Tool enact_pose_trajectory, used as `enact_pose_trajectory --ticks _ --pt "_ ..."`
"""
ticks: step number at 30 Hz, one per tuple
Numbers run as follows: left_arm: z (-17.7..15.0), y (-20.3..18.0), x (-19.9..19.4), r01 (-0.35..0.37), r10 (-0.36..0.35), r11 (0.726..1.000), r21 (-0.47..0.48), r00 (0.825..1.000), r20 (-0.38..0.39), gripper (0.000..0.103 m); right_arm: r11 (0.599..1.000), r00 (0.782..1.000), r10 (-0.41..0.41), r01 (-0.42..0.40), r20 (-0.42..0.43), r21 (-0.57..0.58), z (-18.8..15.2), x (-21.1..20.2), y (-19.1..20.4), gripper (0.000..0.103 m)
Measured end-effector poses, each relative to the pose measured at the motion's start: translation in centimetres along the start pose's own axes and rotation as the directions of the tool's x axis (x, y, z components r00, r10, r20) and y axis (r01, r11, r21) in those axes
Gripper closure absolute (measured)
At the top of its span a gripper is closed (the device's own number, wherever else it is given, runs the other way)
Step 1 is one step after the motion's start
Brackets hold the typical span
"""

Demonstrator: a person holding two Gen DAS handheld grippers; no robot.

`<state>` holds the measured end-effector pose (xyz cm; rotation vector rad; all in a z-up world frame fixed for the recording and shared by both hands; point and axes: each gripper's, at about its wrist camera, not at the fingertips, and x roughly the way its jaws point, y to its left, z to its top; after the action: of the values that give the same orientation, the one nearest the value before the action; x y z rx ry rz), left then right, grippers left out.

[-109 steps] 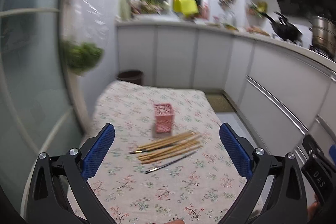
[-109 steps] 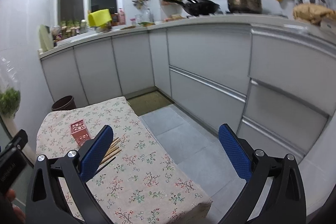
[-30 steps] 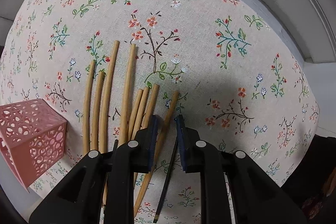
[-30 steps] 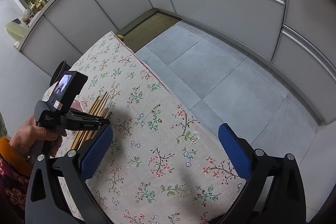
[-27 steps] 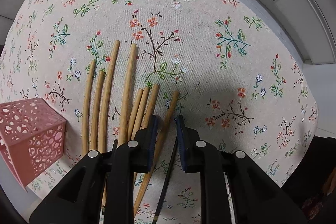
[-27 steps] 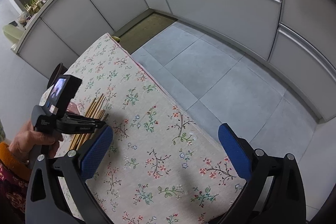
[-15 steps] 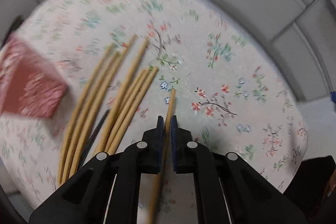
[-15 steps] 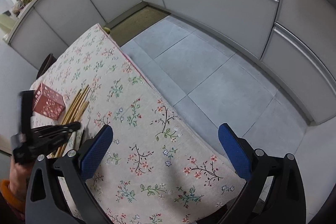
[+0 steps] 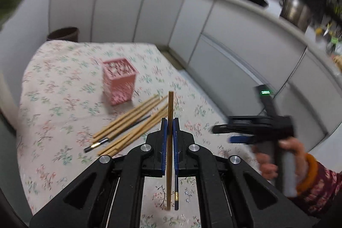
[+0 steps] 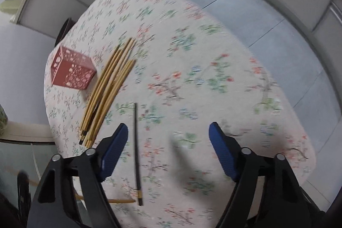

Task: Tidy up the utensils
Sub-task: 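Lift the chopstick upright with the left tool while the right tool grasps another chopstick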

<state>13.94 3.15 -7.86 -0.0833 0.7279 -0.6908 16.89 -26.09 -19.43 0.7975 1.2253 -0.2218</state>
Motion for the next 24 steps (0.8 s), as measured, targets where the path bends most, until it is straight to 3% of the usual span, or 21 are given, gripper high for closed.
enact_pose_trajectory --ticks 2,4,5,7,10,16,24 --pt "0.3 0.5 -2.2 0.005 -0.005 1.000 -0.002 0.998 0.060 0.099 0.998 0.996 0.059 -0.057 -0.061 0.037 0.9 1.5 1.7 0.033" --pt "0.3 0.8 -3.7 0.003 -0.004 1.000 0.008 0.994 0.110 0.099 0.994 0.996 0.078 -0.074 -0.048 0.076 1.7 2.0 2.7 0.037" --pt "0.6 0.9 -4.8 0.004 -0.006 1.000 0.017 0.989 0.145 0.099 0.995 0.997 0.069 -0.066 -0.031 0.075 2.4 2.4 3.6 0.040" --pt "0.8 0.9 -6.3 -0.001 -0.004 1.000 0.026 0.983 0.185 0.099 0.998 0.999 0.028 -0.026 -0.029 0.061 3.5 3.4 4.8 0.055" --pt "1.0 1.2 -8.2 0.021 -0.028 0.999 0.029 0.969 0.245 0.099 0.997 0.998 -0.038 0.042 -0.053 0.068 5.3 5.5 5.9 0.068" --pt "1.1 1.8 -10.5 0.028 -0.036 0.999 0.031 0.946 0.321 0.099 0.990 0.997 -0.059 0.065 -0.048 0.125 8.7 7.3 6.6 0.070" --pt "1.0 2.4 -11.0 0.051 -0.055 0.998 0.023 0.942 0.332 0.099 0.981 0.986 -0.163 0.165 -0.028 0.107 10.8 8.9 8.7 0.070"
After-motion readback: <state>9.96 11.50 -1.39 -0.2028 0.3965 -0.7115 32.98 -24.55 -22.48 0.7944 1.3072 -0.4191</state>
